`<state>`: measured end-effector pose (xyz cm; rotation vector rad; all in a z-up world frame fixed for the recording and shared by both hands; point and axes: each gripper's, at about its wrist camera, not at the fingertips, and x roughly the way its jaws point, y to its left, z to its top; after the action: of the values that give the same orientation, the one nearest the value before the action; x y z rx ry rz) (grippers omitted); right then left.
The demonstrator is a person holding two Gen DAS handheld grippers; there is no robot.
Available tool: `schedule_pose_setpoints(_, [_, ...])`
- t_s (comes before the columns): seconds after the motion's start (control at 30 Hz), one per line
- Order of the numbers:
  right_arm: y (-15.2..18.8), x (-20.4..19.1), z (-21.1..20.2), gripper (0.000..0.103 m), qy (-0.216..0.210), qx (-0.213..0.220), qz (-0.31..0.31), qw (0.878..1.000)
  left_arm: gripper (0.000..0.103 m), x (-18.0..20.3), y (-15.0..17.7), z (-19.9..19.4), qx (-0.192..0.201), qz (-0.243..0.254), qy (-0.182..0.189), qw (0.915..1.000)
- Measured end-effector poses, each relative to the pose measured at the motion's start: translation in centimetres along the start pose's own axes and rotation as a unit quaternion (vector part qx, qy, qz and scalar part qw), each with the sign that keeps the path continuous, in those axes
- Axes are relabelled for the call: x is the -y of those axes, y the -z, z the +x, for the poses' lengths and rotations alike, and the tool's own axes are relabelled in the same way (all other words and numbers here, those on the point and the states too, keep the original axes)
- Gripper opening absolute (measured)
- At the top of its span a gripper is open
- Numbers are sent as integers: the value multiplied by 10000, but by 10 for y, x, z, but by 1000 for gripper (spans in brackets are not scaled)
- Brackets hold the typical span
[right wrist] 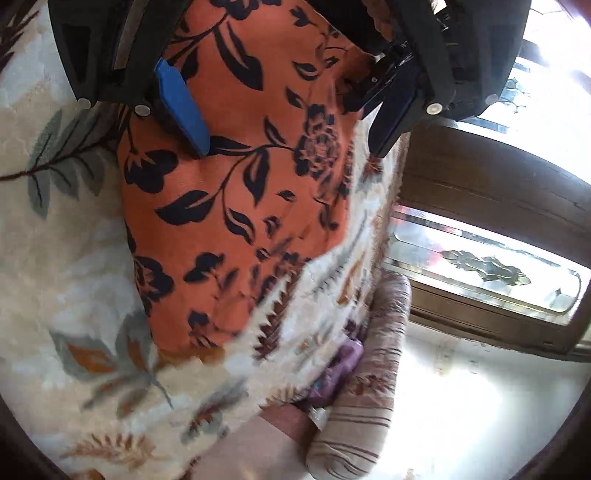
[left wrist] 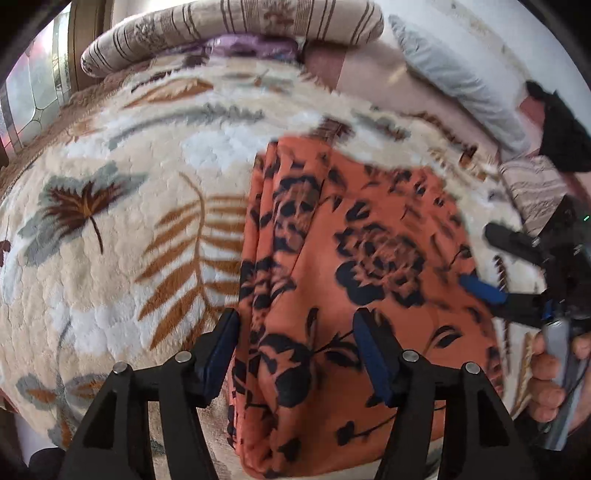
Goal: Fold small clothes
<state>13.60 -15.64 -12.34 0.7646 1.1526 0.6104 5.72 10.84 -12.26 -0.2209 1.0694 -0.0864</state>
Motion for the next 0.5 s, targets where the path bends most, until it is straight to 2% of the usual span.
schedule_pose_setpoints(0.03, [0, 1, -1, 90, -54, 51, 9, 10000, 71, -3, 2, 4, 111, -160, 99, 9998])
schedule_pose_setpoints(0.1, [-3, -5, -16, 90, -176, 147, 13, 9997, 71, -6, 1, -1, 123, -175, 136, 9997])
schedule_pose_setpoints(0.17, [-5, -6, -42, 90, -218, 483, -80, 9986, 71, -6, 1, -1, 114, -144, 131, 9997])
schedule_pose_setpoints(0.27, [-7, 20, -65, 90, 257, 675, 76, 9974, 72, -10, 4, -2, 155, -159, 196, 9996])
schedule_pose_setpoints(0.37, [-3, 61, -57, 90, 312, 336, 794, 9958, 72, -10, 6, -1, 201, -135, 208, 9995])
schedule_pose_setpoints(0.43, [0, 64, -43, 89, 125, 162, 789, 9967, 72, -14, 7, -1, 189, -147, 253, 9994])
schedule_pose_setpoints(0.5, [0, 58, -31, 87, 116, 104, 727, 9972, 72, -13, 8, -1, 207, -114, 251, 9994])
